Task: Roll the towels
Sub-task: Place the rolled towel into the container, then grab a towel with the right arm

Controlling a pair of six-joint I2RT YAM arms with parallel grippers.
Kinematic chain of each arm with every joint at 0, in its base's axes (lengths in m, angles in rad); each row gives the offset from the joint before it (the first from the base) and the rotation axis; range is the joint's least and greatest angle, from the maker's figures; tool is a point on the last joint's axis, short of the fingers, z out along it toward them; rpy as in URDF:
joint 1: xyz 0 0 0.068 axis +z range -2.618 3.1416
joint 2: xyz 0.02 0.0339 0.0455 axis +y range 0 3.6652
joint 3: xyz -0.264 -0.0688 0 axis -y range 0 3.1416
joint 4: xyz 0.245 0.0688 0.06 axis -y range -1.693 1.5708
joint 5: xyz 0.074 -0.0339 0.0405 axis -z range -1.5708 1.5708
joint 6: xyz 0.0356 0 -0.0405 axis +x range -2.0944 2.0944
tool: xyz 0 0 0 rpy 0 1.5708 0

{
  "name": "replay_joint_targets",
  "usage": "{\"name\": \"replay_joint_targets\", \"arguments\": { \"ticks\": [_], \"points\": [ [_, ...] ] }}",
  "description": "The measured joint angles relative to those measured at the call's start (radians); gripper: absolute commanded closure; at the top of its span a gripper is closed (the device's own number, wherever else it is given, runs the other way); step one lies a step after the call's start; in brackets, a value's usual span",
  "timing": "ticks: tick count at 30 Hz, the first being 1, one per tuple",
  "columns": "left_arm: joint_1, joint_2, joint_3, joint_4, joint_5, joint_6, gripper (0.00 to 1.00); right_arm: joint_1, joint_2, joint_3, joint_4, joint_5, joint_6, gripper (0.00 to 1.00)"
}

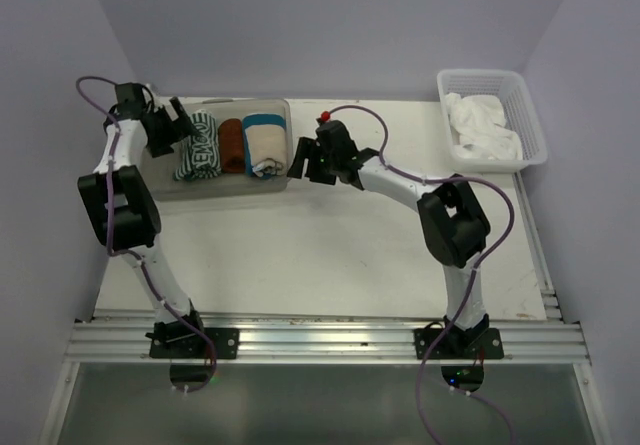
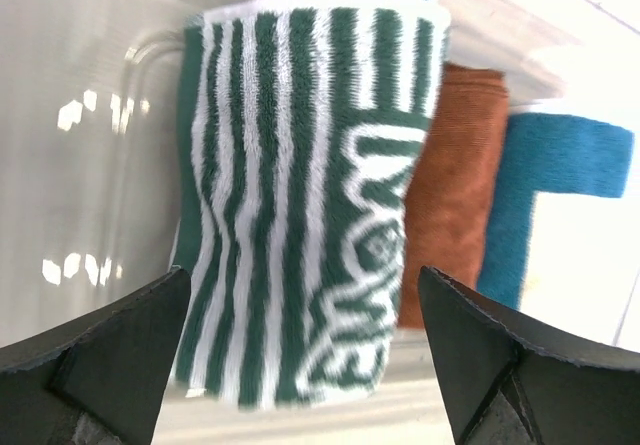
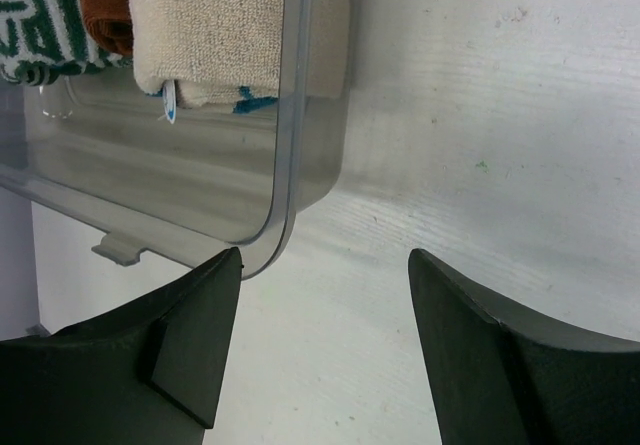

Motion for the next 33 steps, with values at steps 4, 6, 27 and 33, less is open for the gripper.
{"name": "replay_joint_targets", "arguments": {
  "ticks": [4,6,27,33],
  "points": [
    [0.000,-0.114,-0.035,-0.015,-0.032,0.003,0.01,0.000,-0.030,-0.016,0.000,0.006,-0.003,0.28],
    [0.000,-0.188,-0.082,-0.014,-0.040,0.003,0.00,0.000,-0.047,-0.023,0.000,0.021,-0.005,0.28],
    [-0.196,-0.475,-0.349,-0.041,-0.251,0.029,0.00,0.000,-0.214,-0.097,-0.150,0.241,-0.092,0.24],
    [-0.320,-0.615,-0.349,-0.037,-0.328,0.025,0.00,0.001,-0.286,-0.106,-0.203,0.334,-0.116,0.24]
  ]
}}
